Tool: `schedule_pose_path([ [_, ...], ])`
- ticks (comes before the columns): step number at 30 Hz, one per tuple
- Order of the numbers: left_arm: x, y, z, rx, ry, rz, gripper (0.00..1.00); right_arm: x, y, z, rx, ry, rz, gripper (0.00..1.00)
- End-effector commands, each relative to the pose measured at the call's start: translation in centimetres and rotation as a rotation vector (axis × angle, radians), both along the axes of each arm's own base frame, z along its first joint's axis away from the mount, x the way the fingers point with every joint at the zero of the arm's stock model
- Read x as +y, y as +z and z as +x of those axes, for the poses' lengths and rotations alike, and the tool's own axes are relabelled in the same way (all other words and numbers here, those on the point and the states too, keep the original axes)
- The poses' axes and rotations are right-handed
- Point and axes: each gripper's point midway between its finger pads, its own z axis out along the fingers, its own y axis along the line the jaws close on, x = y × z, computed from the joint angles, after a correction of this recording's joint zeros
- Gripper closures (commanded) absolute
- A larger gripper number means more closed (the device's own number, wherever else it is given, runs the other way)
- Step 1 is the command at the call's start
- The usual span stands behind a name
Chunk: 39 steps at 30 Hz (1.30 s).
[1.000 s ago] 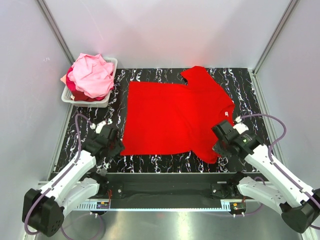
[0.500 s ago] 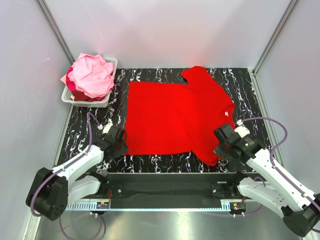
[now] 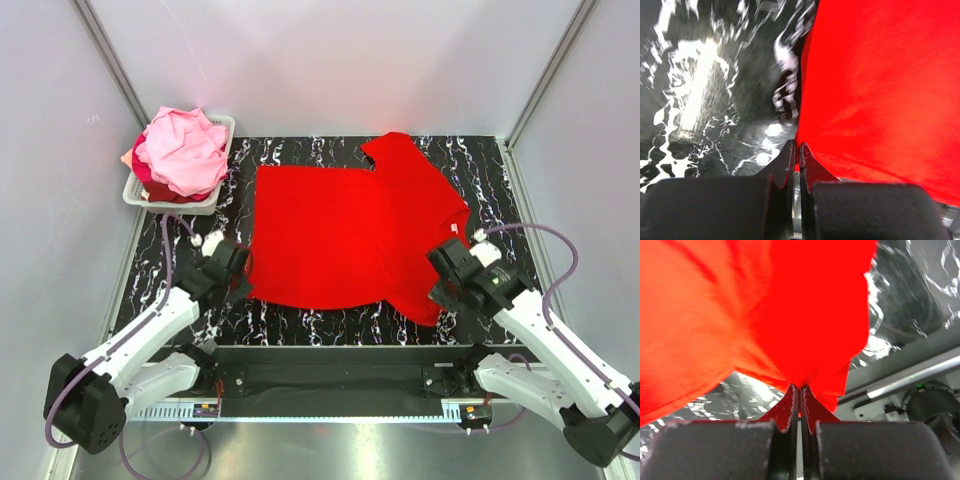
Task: Fold and stack the t-shirts
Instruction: Fold the tshirt
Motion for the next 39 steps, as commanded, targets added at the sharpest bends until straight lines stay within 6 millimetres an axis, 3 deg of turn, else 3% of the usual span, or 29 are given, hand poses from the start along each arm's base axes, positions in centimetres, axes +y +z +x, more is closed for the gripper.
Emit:
schedule_pose_path([
  [1, 0.0, 4.0, 1.9, -0.068, -0.001, 0.029, 1.00, 0.1, 3.3, 3.3, -0.082, 0.021, -0.076, 1.00],
  [7, -0.9, 5.3, 4.5, -0.048, -0.024, 0.045, 1.00, -0.1, 5.0, 7.8, -0.093, 0.072, -0.137, 1.00],
  [12, -0.9, 6.7, 7.7, -0.059, -0.013, 0.026, 1.00, -1.0, 4.6, 11.6, -0.042, 0.110, -0.183, 1.00],
  [15, -0.7, 7.0, 9.5, -0.049, -0.018, 0.042, 1.00, -0.4, 4.9, 13.8, -0.036, 0.140, -0.197, 1.00],
  [24, -0.7, 5.8, 14.1, 0.007, -0.041, 0.091, 1.00, -0.7, 2.2, 18.1, 0.057, 0.152, -0.245, 1.00],
  [30, -0.7, 3.4, 16.1, 0.075, -0.051, 0.105, 1.00, -1.3, 0.9, 20.9, 0.094, 0.147, -0.284, 1.00],
  [39, -0.6, 1.9, 18.6, 0.117, -0.045, 0.109, 0.99, -2.6, -0.5, 24.5, 0.127, 0.121, -0.319, 1.00],
])
